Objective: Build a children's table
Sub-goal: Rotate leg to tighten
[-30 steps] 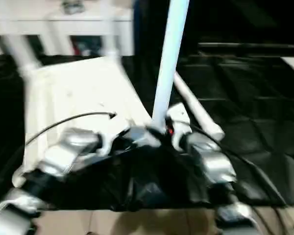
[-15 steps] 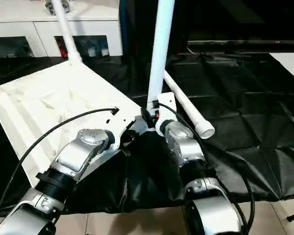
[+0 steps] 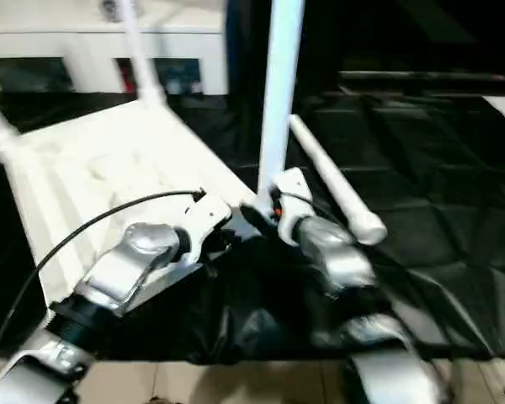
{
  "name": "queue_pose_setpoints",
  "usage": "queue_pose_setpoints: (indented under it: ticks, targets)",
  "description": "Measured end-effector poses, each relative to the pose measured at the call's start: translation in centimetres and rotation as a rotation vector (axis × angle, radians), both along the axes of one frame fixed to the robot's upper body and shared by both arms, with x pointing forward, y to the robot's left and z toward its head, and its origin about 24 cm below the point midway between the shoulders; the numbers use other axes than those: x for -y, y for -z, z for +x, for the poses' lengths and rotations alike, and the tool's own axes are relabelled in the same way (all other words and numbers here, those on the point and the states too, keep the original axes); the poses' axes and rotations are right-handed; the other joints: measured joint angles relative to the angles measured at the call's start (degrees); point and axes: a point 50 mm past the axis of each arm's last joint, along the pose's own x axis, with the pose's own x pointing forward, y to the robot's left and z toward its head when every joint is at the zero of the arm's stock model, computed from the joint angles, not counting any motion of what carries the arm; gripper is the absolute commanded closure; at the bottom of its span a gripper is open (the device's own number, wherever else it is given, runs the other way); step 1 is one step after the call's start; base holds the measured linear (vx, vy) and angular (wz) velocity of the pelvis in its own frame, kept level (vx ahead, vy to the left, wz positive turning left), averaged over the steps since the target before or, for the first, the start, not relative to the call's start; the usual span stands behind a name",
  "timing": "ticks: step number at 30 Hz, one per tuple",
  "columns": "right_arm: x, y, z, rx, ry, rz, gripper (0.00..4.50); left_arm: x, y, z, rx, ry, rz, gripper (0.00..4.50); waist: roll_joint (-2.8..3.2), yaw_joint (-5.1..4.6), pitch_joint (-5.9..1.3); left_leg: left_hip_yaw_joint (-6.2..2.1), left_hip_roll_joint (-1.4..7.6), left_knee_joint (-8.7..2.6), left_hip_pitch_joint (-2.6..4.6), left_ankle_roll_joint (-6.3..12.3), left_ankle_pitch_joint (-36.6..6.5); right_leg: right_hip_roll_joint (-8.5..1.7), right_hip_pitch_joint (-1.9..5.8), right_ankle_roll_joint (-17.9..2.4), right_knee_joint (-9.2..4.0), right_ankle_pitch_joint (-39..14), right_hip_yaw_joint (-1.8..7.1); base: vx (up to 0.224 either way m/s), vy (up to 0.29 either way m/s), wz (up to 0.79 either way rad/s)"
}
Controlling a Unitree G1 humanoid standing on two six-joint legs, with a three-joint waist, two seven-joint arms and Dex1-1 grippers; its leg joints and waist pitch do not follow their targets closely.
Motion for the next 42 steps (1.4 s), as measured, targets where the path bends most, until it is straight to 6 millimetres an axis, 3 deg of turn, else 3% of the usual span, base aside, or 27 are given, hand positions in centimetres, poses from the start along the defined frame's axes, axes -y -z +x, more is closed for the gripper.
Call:
queue_pose_setpoints:
  ticks: [3,9,12,24,32,35,38,42]
  targets:
    - [1.4,-0.5,-1.1,0.003,-0.103,-0.039,0.60,-0.7,0.0,-0.1,-0.003,0.052,0.006,4.50,0.01,0.72,0.01,0.02,-0.02,0.01,-0.04,0.03,0.0,-0.04,0.00,0.0,-0.04,0.0,0.02,0.000,0.000,0.00]
    - [2.6,-1.0,-2.7,-0.032,-0.262,-0.115,0.60,-2.3,0.0,-0.6,-0.031,0.150,0.009,4.50,0.05,1.04,0.03,0.00,0.00,0.00,-0.02,0.02,0.0,-0.03,0.01,0.0,-0.01,0.0,0.01,0.000,0.000,0.00]
    - [2.4,-1.2,-2.9,-0.040,-0.291,-0.117,0.60,-2.6,-0.1,-0.7,-0.031,0.183,0.017,4.50,0.05,1.03,0.03,0.00,0.00,0.00,-0.03,0.02,0.0,-0.04,0.01,0.0,0.01,0.0,0.01,0.000,0.000,0.00]
    - [1.7,-1.5,-3.3,-0.054,-0.334,-0.121,1.67,-2.7,-0.1,-1.2,-0.047,0.274,0.028,4.50,0.05,0.95,0.03,-0.01,0.00,0.01,-0.03,0.02,0.0,-0.06,0.02,0.0,0.01,0.0,0.03,0.000,0.000,0.00]
    - [1.6,-1.4,-3.4,-0.055,-0.332,-0.120,1.77,-2.8,-0.1,-1.2,-0.048,0.276,0.031,4.50,0.05,0.99,0.03,-0.01,0.00,0.01,-0.02,0.02,0.0,-0.05,0.02,0.0,0.02,0.0,0.03,0.000,0.000,0.00]
    - [1.5,-1.1,-3.3,-0.051,-0.287,-0.097,1.78,-2.4,0.1,-1.1,-0.043,0.242,0.016,4.50,0.06,0.98,0.02,0.00,-0.01,0.01,-0.01,0.01,0.0,-0.06,0.04,0.0,0.02,0.0,0.04,0.000,0.000,0.00]
    - [1.1,-0.4,-2.4,-0.037,-0.114,-0.055,1.78,-1.1,0.5,-0.1,-0.028,0.115,-0.017,4.50,0.04,0.66,0.01,0.02,-0.02,0.07,0.18,0.00,0.0,-0.07,0.12,-0.1,0.07,0.1,0.13,0.000,0.000,0.00]
    - [-0.2,0.1,-0.5,-0.019,0.120,-0.019,1.78,0.4,0.7,0.9,-0.028,-0.048,-0.043,4.50,0.05,-0.89,0.02,0.00,-0.04,0.00,0.30,-0.01,0.0,-0.06,0.09,0.0,0.08,0.3,0.20,0.000,0.000,0.00]
